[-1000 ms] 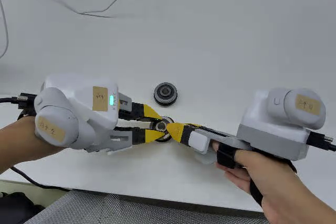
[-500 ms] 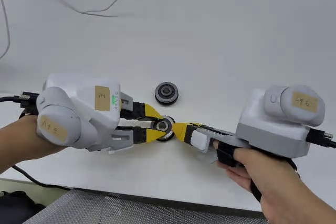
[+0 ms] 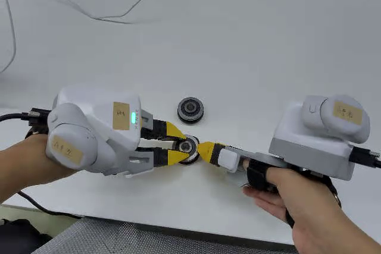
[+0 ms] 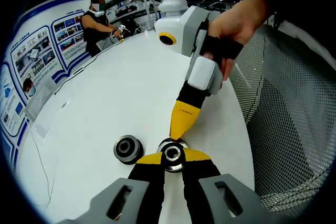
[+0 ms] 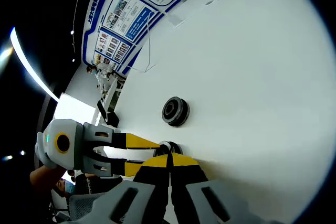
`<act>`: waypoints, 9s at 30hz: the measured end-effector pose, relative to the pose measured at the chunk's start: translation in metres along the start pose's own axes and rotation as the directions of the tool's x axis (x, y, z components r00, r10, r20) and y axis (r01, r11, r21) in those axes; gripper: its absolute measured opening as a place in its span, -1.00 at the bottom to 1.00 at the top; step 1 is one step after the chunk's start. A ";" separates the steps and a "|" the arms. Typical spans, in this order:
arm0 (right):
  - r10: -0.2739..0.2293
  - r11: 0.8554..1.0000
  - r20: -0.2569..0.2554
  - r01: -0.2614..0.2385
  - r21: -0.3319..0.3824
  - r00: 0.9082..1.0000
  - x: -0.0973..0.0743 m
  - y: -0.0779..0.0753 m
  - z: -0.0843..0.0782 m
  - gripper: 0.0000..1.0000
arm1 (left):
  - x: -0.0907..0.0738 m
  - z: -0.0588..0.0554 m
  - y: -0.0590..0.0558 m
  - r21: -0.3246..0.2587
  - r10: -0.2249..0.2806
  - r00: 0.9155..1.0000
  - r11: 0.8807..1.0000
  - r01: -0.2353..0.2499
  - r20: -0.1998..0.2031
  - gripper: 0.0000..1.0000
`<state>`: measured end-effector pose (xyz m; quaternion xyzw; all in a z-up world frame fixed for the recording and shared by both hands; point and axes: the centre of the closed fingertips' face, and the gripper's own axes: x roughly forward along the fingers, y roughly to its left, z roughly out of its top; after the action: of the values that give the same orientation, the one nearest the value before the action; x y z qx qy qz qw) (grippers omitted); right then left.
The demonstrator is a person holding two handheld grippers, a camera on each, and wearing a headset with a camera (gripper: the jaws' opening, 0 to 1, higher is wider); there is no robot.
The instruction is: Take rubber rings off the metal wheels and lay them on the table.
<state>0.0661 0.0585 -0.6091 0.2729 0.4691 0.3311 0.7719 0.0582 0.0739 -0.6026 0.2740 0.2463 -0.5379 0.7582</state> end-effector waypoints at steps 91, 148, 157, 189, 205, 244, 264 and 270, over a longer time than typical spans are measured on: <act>0.082 0.996 0.043 -0.083 0.026 0.996 -0.002 0.025 0.008 -0.98 | -0.027 0.014 0.024 -0.077 0.133 0.991 0.988 -0.131 0.020 -0.55; -0.240 0.970 0.132 0.243 -0.007 0.962 -0.051 -0.054 0.029 -0.80 | -0.046 0.028 0.034 -0.071 0.230 0.972 0.972 -0.226 0.054 -0.16; -0.194 0.981 0.167 0.195 0.008 0.967 -0.049 -0.045 0.034 -0.75 | -0.042 0.025 0.031 -0.059 0.214 0.976 0.976 -0.211 0.038 -0.17; 0.023 0.999 0.143 -0.018 -0.035 0.989 -0.026 0.004 0.015 -0.52 | 0.002 0.004 0.011 -0.080 0.073 0.997 0.994 -0.073 -0.008 -0.56; 0.015 1.000 0.145 -0.013 -0.016 0.989 -0.025 0.000 0.014 -0.53 | 0.003 0.002 0.006 -0.118 0.049 0.999 0.992 -0.048 0.001 -0.66; 0.096 0.994 0.130 -0.103 0.044 0.987 -0.018 0.010 0.002 -0.37 | 0.003 0.002 0.003 -0.069 0.023 0.999 0.997 -0.021 0.027 -0.73; 0.113 0.986 0.087 -0.122 0.109 0.990 0.001 0.015 -0.002 -0.16 | 0.005 0.002 0.002 -0.054 0.013 0.999 0.998 -0.012 0.030 -0.73; 0.133 0.984 0.083 -0.141 0.111 0.988 -0.001 0.018 -0.002 -0.24 | 0.005 0.002 0.002 -0.055 0.015 0.999 0.998 -0.013 0.031 -0.73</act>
<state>0.0590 0.0692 -0.5961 0.3614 0.4384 0.3450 0.7471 0.0618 0.0694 -0.6040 0.2462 0.2469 -0.5300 0.7730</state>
